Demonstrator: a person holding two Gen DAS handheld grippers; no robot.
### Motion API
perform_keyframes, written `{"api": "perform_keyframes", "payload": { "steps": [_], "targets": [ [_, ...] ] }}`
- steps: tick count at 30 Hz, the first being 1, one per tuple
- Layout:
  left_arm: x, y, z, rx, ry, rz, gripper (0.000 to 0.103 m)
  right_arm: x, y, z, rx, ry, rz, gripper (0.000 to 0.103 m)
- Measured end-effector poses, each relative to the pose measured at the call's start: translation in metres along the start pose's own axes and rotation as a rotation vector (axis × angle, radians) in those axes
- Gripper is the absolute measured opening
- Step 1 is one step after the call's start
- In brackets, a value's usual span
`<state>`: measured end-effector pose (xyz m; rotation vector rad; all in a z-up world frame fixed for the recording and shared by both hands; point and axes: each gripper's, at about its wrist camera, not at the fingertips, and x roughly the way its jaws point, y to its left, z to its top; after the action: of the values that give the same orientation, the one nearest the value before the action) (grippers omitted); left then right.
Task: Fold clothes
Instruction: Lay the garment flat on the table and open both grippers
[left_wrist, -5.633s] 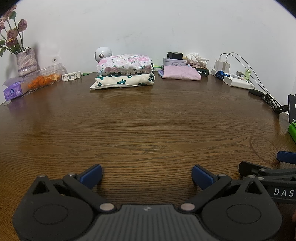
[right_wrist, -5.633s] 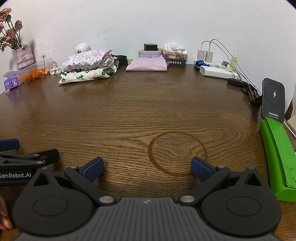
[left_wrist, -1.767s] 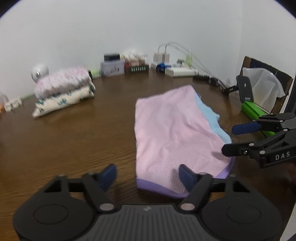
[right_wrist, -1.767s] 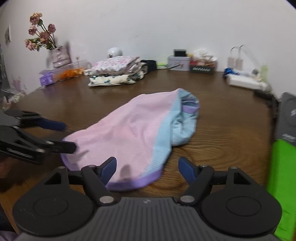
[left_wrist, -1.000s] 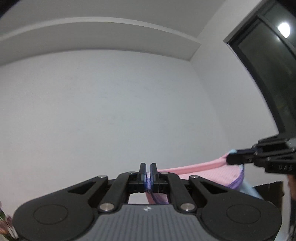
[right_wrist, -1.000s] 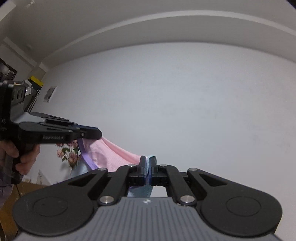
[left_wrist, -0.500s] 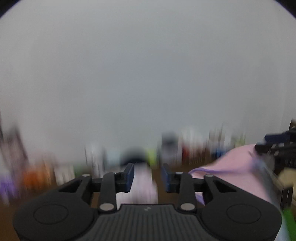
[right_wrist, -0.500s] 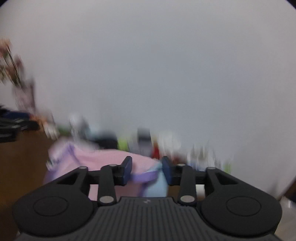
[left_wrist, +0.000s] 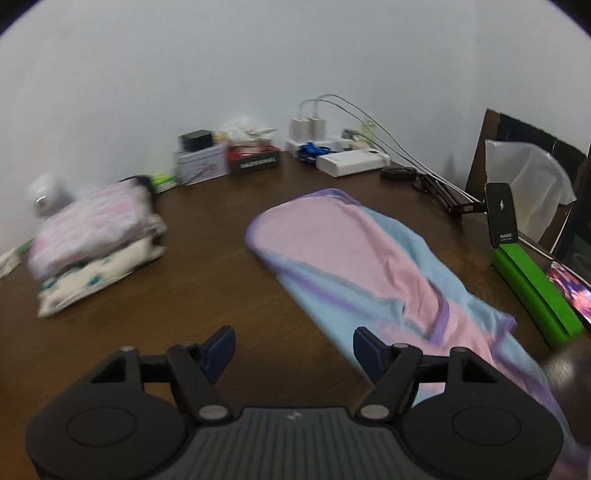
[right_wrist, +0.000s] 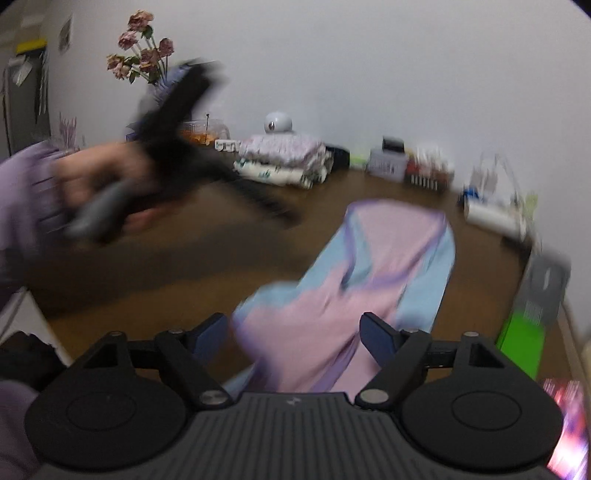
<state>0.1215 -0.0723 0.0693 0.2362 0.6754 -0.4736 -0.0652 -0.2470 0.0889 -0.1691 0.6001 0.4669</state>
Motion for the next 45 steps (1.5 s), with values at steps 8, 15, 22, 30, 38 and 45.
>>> {"api": "perform_keyframes", "payload": {
  "steps": [8, 15, 22, 30, 38, 45],
  "targets": [
    [0.096, -0.001, 0.056, -0.104, 0.107, 0.089, 0.044, 0.000, 0.007, -0.051, 0.016, 0.079, -0.008, 0.044],
    [0.115, 0.012, 0.052, -0.116, 0.135, 0.111, 0.002, 0.008, -0.012, -0.059, 0.054, 0.110, 0.005, 0.039],
    [0.081, 0.038, 0.010, -0.025, 0.088, 0.262, 0.000, 0.019, -0.017, -0.055, 0.013, 0.112, 0.000, 0.039],
    [-0.043, 0.089, -0.111, 0.115, 0.095, 0.443, 0.000, 0.060, -0.029, -0.020, -0.135, 0.194, 0.010, 0.039],
    [-0.171, 0.119, -0.214, -0.082, 0.084, 0.492, 0.001, 0.141, -0.033, 0.032, -0.381, 0.259, -0.164, 0.041],
    [-0.255, 0.125, -0.211, -0.281, -0.148, 0.384, 0.031, 0.129, -0.003, 0.072, -0.244, 0.094, -0.022, 0.060]
  ]
}}
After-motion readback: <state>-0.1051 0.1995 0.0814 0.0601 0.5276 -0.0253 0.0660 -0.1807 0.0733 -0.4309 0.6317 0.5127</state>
